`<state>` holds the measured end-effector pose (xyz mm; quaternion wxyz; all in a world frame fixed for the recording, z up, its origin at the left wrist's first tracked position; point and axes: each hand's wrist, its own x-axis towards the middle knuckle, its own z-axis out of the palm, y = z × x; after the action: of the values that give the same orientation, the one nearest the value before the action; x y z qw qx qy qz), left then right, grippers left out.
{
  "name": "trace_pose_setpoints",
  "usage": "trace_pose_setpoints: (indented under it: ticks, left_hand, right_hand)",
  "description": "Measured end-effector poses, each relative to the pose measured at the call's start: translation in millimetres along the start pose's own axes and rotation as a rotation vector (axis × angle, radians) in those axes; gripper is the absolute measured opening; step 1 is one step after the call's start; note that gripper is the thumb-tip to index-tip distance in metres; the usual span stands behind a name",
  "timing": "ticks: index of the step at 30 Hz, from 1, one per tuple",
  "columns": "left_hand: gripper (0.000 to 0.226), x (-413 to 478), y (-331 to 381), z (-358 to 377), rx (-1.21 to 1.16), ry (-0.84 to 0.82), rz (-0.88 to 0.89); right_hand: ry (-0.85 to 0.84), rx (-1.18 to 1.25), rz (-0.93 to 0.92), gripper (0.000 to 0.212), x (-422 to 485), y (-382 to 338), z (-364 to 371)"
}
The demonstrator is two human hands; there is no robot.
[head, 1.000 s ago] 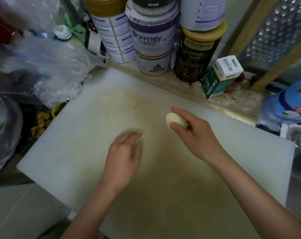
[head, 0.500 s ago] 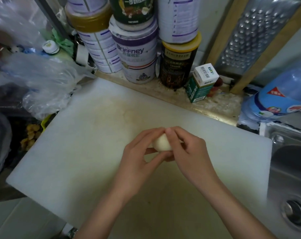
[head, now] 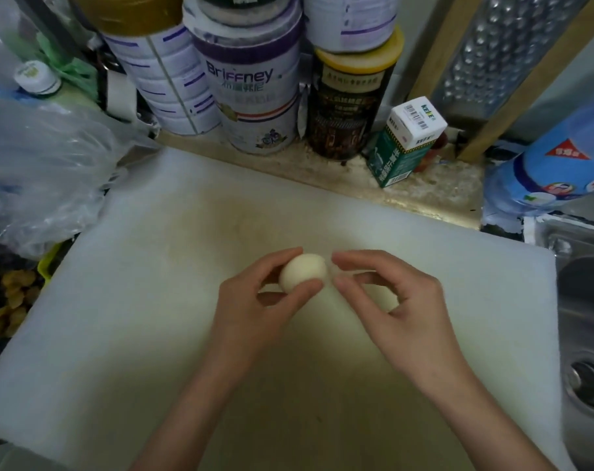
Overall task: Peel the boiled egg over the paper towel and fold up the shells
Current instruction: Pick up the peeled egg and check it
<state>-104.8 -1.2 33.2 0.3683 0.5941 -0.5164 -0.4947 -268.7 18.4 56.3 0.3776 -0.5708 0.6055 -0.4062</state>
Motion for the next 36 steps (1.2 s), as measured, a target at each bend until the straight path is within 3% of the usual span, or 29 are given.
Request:
trace_pose_setpoints:
  ticks: [4, 10, 17, 25, 31, 36]
  left_hand:
    - [0.031, 18, -9, -11, -0.160, -0.171, -0.088]
    - [0.019, 39, -37, -28, -0.085, -0.166, -0.129]
    - [0.020, 45, -52, -46, -0.114, -0.140, -0.133]
    - [0.029, 43, -53, -61, 0.019, -0.089, -0.003]
    - [0.038, 39, -53, -64, 0.418, -0.212, 0.341]
    - [0.034, 35, -54, -53, 0.500, -0.255, 0.450]
  right_hand:
    - [-0.200, 0.033, 0.038, 0.039, 11, 9, 28]
    - [-0.167, 0.128, 0.274, 0.032, 22, 20, 58]
    - [-0.013, 0.163, 0.382, 0.031, 19, 23, 77]
    - [0.137, 0.155, 0.450, 0.022, 13, 33, 94]
    - [0.214, 0.111, 0.389, 0.024, 11, 37, 96]
    - [0.233, 0.045, 0.328, 0.024, 6, 38, 94]
